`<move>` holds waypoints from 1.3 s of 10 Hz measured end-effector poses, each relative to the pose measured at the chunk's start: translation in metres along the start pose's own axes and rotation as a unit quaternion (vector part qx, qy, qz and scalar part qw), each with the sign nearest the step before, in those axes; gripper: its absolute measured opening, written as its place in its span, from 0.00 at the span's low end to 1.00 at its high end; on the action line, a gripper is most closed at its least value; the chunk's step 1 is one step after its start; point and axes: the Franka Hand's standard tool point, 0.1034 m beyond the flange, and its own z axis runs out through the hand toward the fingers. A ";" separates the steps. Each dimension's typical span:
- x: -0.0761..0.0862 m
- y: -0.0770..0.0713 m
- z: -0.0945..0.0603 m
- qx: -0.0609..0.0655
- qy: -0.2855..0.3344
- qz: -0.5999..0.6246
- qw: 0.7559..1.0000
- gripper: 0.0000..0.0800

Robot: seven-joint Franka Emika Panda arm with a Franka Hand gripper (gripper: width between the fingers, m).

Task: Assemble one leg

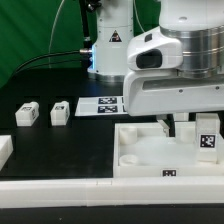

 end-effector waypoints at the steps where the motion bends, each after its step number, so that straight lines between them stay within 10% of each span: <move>1: 0.000 0.001 0.000 0.000 0.000 0.000 1.000 0.81; 5: 0.000 0.001 0.000 0.000 0.000 0.000 1.000 0.36; 13: -0.002 -0.004 0.002 0.010 -0.007 0.297 0.955 0.36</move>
Offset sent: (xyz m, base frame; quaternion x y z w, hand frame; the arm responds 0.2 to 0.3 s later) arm 0.0000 0.0000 0.0000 0.0000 0.0000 0.0000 1.0000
